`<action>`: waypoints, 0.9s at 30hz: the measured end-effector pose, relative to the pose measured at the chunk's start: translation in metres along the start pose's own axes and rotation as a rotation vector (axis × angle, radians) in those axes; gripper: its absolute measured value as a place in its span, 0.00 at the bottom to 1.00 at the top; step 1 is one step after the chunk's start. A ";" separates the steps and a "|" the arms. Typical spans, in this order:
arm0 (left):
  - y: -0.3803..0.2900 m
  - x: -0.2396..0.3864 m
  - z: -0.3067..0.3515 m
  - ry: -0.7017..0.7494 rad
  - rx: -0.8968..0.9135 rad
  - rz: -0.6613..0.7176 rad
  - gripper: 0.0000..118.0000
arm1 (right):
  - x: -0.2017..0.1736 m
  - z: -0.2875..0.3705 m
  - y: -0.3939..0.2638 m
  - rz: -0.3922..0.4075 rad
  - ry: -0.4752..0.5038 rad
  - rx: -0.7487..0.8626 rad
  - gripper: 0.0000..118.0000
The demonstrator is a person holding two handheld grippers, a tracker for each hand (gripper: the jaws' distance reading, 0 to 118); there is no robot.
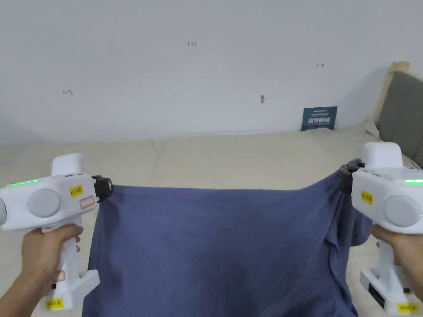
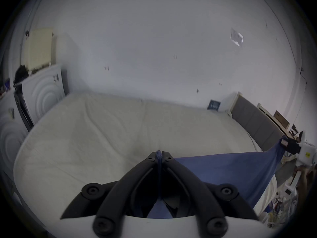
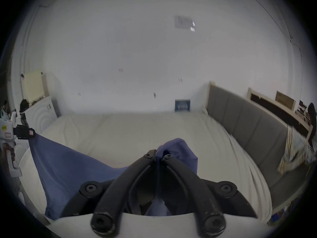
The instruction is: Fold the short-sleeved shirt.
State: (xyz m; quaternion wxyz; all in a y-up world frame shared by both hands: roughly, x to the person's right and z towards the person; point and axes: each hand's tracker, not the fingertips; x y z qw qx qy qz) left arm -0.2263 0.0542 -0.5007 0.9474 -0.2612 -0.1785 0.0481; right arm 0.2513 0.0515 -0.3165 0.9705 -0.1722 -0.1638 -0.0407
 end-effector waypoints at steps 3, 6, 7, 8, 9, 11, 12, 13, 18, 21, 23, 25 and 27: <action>0.047 -0.004 0.019 0.037 0.078 -0.029 0.02 | -0.011 -0.001 0.045 0.016 0.030 0.089 0.03; 0.092 -0.008 0.033 0.085 0.159 -0.048 0.02 | -0.020 -0.005 0.088 0.003 0.055 0.165 0.03; 0.106 -0.009 0.036 0.095 0.175 -0.051 0.02 | -0.020 -0.009 0.101 -0.007 0.067 0.192 0.03; 0.121 -0.011 0.038 0.111 0.196 -0.050 0.02 | -0.022 -0.012 0.116 -0.016 0.080 0.212 0.03; 0.132 -0.011 0.039 0.120 0.211 -0.052 0.02 | -0.024 -0.014 0.127 -0.025 0.091 0.226 0.03; 0.156 -0.013 0.041 0.138 0.242 -0.051 0.02 | -0.028 -0.017 0.151 -0.027 0.103 0.263 0.03; 0.166 -0.013 0.041 0.146 0.256 -0.055 0.02 | -0.030 -0.020 0.161 -0.021 0.110 0.280 0.03; 0.176 -0.014 0.040 0.160 0.278 -0.061 0.02 | -0.032 -0.022 0.171 -0.013 0.118 0.298 0.03; 0.211 -0.011 0.028 0.182 0.345 -0.071 0.02 | -0.035 -0.045 0.207 -0.019 0.136 0.340 0.03; 0.218 -0.013 0.011 0.186 0.362 -0.061 0.02 | -0.034 -0.061 0.206 -0.019 0.136 0.349 0.03; 0.215 -0.016 -0.005 0.177 0.361 -0.053 0.02 | -0.030 -0.077 0.199 -0.030 0.145 0.337 0.03; 0.205 -0.020 -0.022 0.174 0.347 -0.044 0.02 | -0.027 -0.092 0.186 -0.027 0.153 0.321 0.03; 0.191 -0.024 -0.040 0.177 0.325 -0.043 0.02 | -0.028 -0.103 0.169 -0.024 0.156 0.288 0.03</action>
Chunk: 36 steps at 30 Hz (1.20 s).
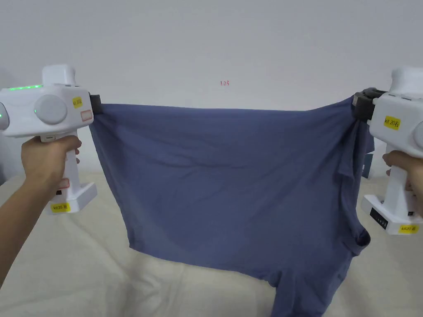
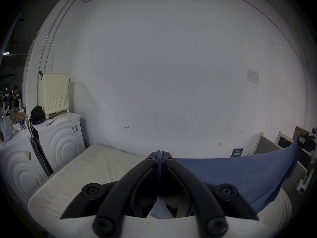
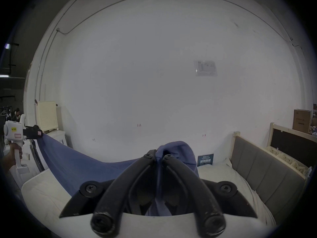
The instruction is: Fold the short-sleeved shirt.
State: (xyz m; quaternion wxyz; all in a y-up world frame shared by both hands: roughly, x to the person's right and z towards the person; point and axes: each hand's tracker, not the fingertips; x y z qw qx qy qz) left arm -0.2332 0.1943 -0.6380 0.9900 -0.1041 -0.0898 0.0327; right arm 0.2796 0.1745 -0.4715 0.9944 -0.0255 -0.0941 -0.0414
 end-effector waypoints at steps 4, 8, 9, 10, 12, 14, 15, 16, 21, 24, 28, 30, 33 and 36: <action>-0.052 -0.004 -0.020 -0.002 -0.075 -0.003 0.02 | 0.008 -0.012 -0.027 -0.013 -0.004 -0.083 0.03; -0.109 -0.007 -0.019 -0.017 -0.163 0.013 0.02 | 0.018 -0.011 -0.096 -0.036 -0.005 -0.172 0.03; -0.121 -0.009 -0.016 -0.028 -0.178 0.016 0.02 | 0.021 -0.008 -0.110 -0.046 0.006 -0.189 0.03; -0.135 -0.008 -0.006 -0.028 -0.201 0.017 0.02 | 0.022 -0.002 -0.121 -0.046 -0.001 -0.215 0.03; -0.161 -0.011 0.007 -0.044 -0.240 0.031 0.02 | 0.022 0.018 -0.144 -0.063 0.001 -0.252 0.03; -0.185 -0.014 0.030 -0.053 -0.273 0.037 0.02 | 0.023 0.045 -0.163 -0.085 0.002 -0.275 0.03; -0.196 -0.015 0.041 -0.051 -0.289 0.040 0.02 | 0.023 0.057 -0.170 -0.098 0.003 -0.289 0.03; -0.208 -0.018 0.054 -0.058 -0.293 0.048 0.02 | 0.033 0.061 -0.184 -0.115 0.004 -0.293 0.03; -0.259 -0.030 0.119 -0.049 -0.377 0.049 0.02 | 0.042 0.130 -0.222 -0.171 0.029 -0.341 0.03; -0.288 -0.037 0.162 -0.046 -0.417 0.071 0.02 | 0.049 0.171 -0.247 -0.201 0.041 -0.366 0.03; -0.324 -0.046 0.212 -0.032 -0.467 0.077 0.02 | 0.045 0.231 -0.272 -0.199 0.054 -0.403 0.03; -0.344 -0.055 0.227 -0.021 -0.508 0.077 0.02 | 0.041 0.256 -0.285 -0.205 0.052 -0.422 0.03; -0.373 -0.063 0.252 0.000 -0.565 0.092 0.02 | 0.039 0.290 -0.309 -0.215 0.048 -0.465 0.03; -0.404 -0.071 0.271 0.032 -0.630 0.117 0.02 | 0.036 0.312 -0.334 -0.218 0.035 -0.534 0.03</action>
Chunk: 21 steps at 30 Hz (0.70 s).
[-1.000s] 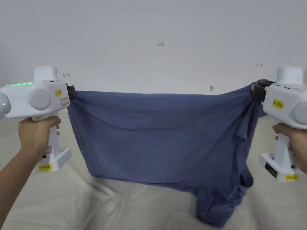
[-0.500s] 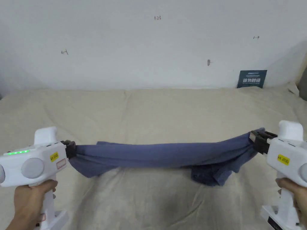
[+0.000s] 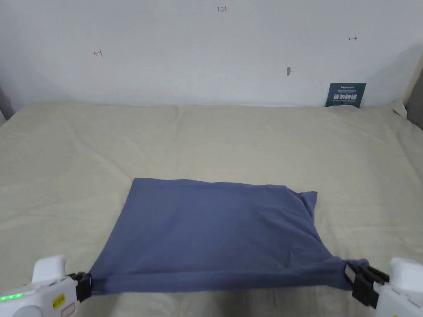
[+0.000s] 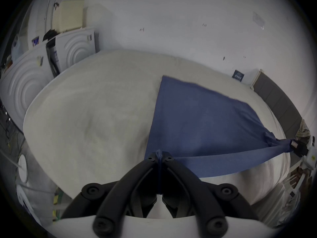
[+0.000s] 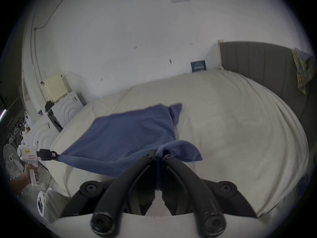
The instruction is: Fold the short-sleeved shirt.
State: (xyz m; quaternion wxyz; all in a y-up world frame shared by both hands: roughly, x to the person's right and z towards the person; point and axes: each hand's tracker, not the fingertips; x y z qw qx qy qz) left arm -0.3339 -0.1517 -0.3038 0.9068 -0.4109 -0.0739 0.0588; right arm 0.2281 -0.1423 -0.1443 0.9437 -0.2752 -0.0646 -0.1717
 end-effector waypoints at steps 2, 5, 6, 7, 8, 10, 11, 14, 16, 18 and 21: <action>-0.019 -0.007 -0.007 0.022 -0.043 0.022 0.02 | 0.004 0.000 -0.018 -0.018 -0.003 -0.066 0.03; -0.037 -0.014 -0.020 0.040 -0.094 0.036 0.02 | 0.010 -0.008 -0.050 -0.041 -0.054 -0.149 0.03; -0.041 -0.013 -0.023 0.046 -0.106 0.038 0.02 | 0.012 -0.013 -0.057 -0.058 -0.071 -0.175 0.03; -0.045 -0.012 -0.028 0.054 -0.130 0.046 0.02 | 0.013 -0.019 -0.063 -0.072 -0.093 -0.213 0.03; -0.047 -0.012 -0.033 0.058 -0.142 0.045 0.02 | 0.013 -0.023 -0.070 -0.078 -0.136 -0.245 0.03; -0.054 -0.008 -0.041 0.062 -0.177 0.053 0.02 | 0.013 -0.032 -0.078 -0.091 -0.176 -0.293 0.04; -0.056 -0.007 -0.045 0.067 -0.195 0.062 0.04 | 0.011 -0.036 -0.080 -0.089 -0.185 -0.311 0.05; -0.056 -0.005 -0.040 0.071 -0.181 0.089 0.48 | 0.004 -0.036 -0.076 -0.043 -0.226 -0.308 0.34; -0.048 -0.003 -0.034 0.037 -0.189 0.148 0.69 | -0.006 -0.027 -0.064 0.001 -0.237 -0.285 0.54; -0.037 0.002 -0.023 -0.005 -0.174 0.183 0.73 | -0.015 -0.018 -0.050 0.039 -0.234 -0.222 0.57; -0.014 0.019 0.006 -0.065 -0.010 0.143 0.79 | -0.028 -0.001 -0.013 0.078 -0.187 -0.087 0.70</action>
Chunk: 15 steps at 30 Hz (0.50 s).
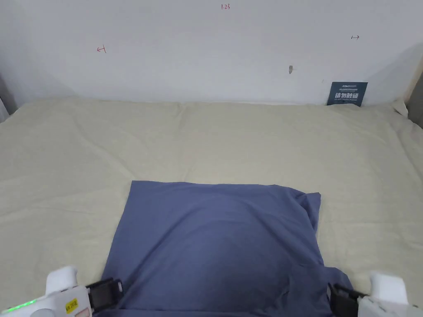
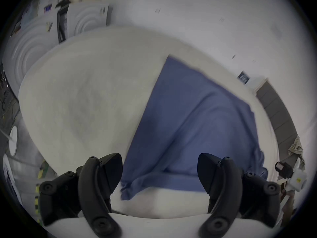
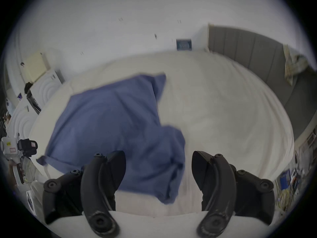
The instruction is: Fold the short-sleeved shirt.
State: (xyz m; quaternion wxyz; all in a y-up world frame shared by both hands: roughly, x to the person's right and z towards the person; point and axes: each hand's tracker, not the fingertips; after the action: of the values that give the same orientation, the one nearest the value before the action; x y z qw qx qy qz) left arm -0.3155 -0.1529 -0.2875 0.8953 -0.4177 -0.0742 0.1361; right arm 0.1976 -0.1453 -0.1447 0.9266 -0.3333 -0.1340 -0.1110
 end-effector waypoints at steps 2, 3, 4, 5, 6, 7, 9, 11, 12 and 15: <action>0.017 0.023 0.023 -0.009 0.100 -0.060 0.79 | -0.011 0.019 0.026 0.015 0.009 0.117 0.70; 0.025 0.032 0.032 -0.018 0.151 -0.082 0.79 | -0.014 0.027 0.037 0.022 0.018 0.170 0.70; 0.032 0.044 0.043 -0.027 0.215 -0.113 0.79 | -0.019 0.037 0.049 0.028 0.030 0.230 0.70; 0.038 0.054 0.052 -0.022 0.278 -0.147 0.79 | -0.025 0.047 0.058 0.034 0.034 0.287 0.70; 0.044 0.064 0.060 -0.011 0.329 -0.184 0.79 | -0.030 0.055 0.066 0.039 0.036 0.336 0.70; 0.049 0.075 0.069 0.002 0.383 -0.223 0.78 | -0.036 0.063 0.073 0.043 0.035 0.390 0.70; 0.053 0.091 0.081 0.029 0.492 -0.268 0.76 | -0.046 0.076 0.083 0.056 -0.006 0.474 0.70; 0.054 0.104 0.090 0.038 0.584 -0.312 0.61 | -0.058 0.086 0.088 0.081 -0.032 0.546 0.66; 0.055 0.108 0.092 0.046 0.594 -0.331 0.50 | -0.062 0.089 0.089 0.099 -0.044 0.572 0.56; 0.053 0.116 0.093 0.019 0.612 -0.342 0.00 | -0.075 0.092 0.092 0.160 -0.113 0.605 0.00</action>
State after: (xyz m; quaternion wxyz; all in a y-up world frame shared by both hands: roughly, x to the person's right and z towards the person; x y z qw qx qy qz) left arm -0.2381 -0.0171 -0.2661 0.9895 -0.1125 -0.0907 -0.0038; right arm 0.1380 -0.0080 -0.1545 0.9806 -0.0577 -0.1854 0.0258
